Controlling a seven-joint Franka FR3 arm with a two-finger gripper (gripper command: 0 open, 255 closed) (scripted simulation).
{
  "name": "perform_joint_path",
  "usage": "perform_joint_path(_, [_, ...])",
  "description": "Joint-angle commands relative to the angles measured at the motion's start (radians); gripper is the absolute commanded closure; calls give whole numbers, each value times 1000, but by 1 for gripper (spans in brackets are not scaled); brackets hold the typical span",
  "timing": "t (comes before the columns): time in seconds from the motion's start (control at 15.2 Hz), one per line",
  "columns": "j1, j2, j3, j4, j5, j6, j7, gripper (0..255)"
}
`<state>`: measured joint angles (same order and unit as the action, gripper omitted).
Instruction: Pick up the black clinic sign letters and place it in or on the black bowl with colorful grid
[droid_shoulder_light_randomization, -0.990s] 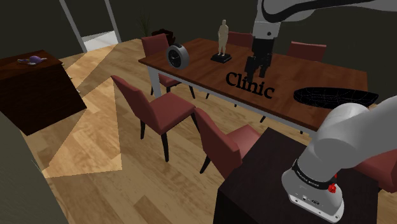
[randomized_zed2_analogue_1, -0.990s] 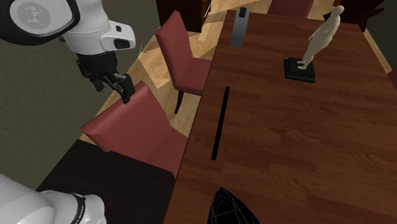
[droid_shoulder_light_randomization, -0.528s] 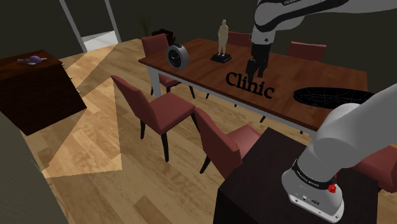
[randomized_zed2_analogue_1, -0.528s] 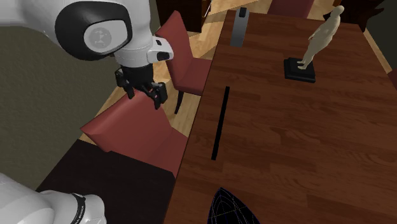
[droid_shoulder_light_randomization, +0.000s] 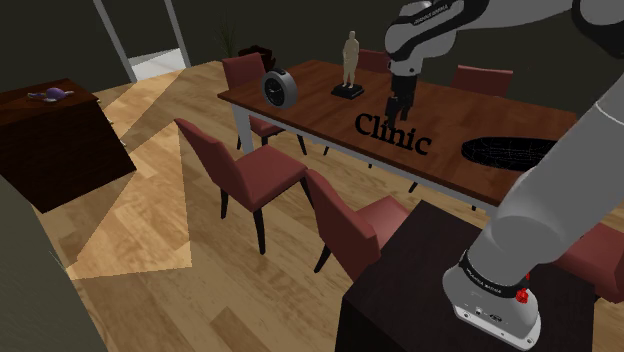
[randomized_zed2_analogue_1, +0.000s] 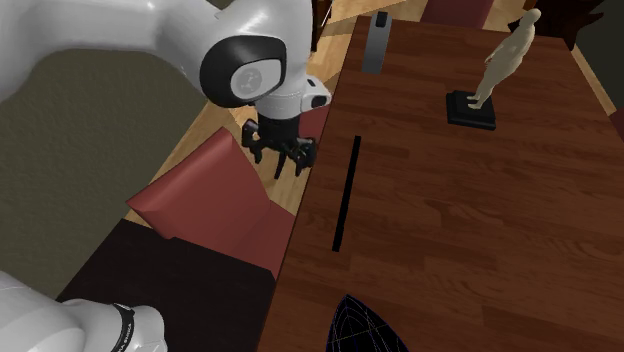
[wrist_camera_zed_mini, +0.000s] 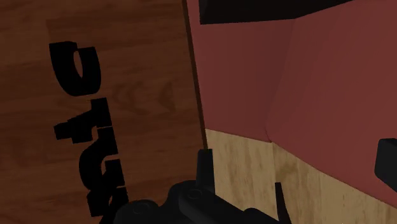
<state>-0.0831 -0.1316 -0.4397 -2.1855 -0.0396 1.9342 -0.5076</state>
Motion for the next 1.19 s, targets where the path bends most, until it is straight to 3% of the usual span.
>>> perform_joint_path(0.0, [-8, 68, -22, 43, 18, 20, -59, 0])
perform_joint_path(0.4, [-56, 314, -55, 228, 113, 54, -233, 0])
perform_joint_path(0.86, [-167, 606, -33, 519, 218, 33, -389, 0])
perform_joint_path(1.12, [-174, 629, -26, 506, 227, 67, -397, 0])
